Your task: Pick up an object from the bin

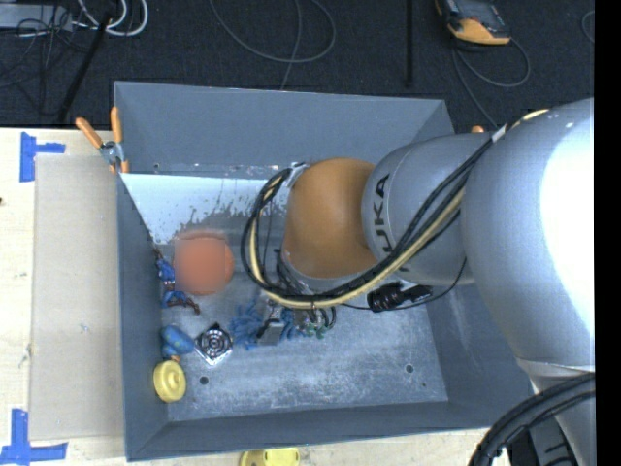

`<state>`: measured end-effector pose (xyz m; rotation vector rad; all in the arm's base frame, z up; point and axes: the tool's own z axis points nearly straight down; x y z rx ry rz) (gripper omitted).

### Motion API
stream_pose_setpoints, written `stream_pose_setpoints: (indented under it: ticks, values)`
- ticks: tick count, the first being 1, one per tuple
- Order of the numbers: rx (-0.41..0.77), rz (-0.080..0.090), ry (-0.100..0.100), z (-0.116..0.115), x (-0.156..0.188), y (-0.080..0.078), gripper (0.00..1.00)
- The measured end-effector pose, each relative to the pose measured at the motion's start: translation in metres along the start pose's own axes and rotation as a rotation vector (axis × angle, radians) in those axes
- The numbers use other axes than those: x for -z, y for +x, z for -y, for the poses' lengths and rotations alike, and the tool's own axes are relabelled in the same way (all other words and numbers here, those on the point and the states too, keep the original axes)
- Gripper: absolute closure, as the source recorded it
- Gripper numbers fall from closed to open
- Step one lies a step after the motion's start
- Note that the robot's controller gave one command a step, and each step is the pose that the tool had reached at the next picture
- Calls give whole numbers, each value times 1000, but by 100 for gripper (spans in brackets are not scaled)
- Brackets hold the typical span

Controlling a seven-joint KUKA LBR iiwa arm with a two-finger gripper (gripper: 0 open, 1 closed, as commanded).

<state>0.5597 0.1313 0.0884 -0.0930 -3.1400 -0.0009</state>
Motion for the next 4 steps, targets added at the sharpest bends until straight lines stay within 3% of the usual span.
stream_pose_setpoints:
  ticks: [1, 2, 3, 4]
  values:
    - [-1, 0, 0, 0, 0, 0, 100]
    - [16, 1, 0, -5, 118, -5, 100]
    - [16, 0, 0, -5, 118, -5, 100]
    - [311, 2, 0, -48, 151, -26, 100]
